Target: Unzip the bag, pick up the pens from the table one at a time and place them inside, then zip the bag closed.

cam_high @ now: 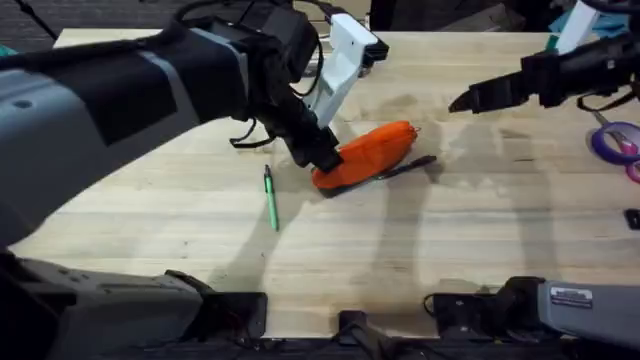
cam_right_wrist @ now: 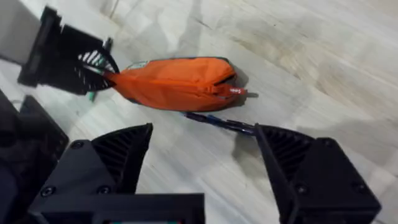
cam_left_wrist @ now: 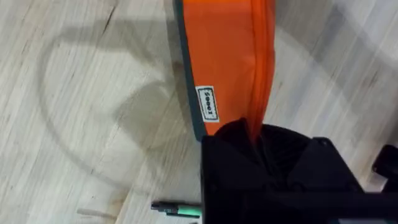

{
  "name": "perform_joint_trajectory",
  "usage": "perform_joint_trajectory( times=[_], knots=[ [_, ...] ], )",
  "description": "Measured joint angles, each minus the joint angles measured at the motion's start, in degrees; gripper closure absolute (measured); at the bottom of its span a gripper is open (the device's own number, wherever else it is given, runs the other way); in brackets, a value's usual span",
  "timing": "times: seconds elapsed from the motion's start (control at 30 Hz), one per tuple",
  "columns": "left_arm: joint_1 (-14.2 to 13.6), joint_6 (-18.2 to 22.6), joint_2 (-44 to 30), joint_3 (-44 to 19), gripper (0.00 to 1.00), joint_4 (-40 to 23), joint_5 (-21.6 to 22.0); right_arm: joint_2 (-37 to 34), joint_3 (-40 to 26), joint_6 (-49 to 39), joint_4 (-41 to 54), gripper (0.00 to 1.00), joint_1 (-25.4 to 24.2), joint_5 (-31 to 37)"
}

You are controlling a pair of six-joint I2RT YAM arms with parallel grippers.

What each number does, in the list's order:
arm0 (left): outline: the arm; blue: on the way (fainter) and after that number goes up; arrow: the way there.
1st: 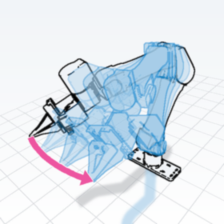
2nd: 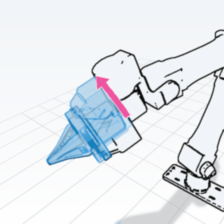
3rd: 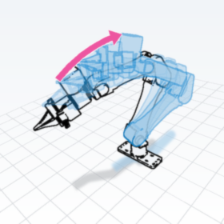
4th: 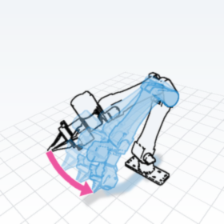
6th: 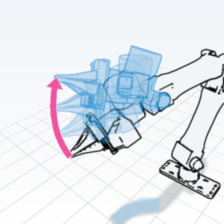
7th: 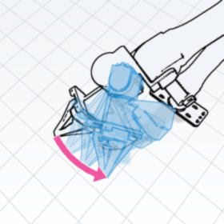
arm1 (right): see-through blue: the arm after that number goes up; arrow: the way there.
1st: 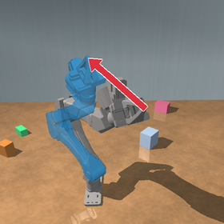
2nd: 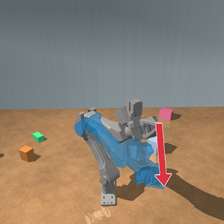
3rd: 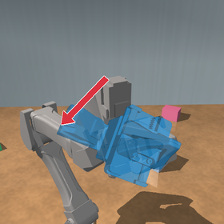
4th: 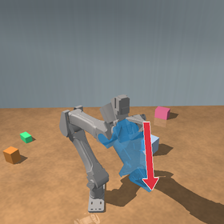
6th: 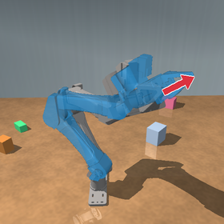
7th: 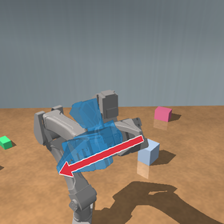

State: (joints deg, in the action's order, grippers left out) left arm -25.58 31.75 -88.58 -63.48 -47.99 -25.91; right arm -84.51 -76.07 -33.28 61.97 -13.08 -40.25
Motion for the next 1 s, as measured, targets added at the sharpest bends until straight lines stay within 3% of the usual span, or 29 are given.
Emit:
perform_joint_trajectory(
  times=[0.37,1.0],
  knots=[
    [0.0,-0.02,0.01,0.0,0.959,0.0,0.0,0.0,0.02,8.38,-1.96,0.004,0.0,2.57],
    [0.0,-0.02,0.02,0.0,0.959,0.0,0.0,-1.13,0.02,5.07,-2.24,0.004,0.0,6.4]
  ],
)
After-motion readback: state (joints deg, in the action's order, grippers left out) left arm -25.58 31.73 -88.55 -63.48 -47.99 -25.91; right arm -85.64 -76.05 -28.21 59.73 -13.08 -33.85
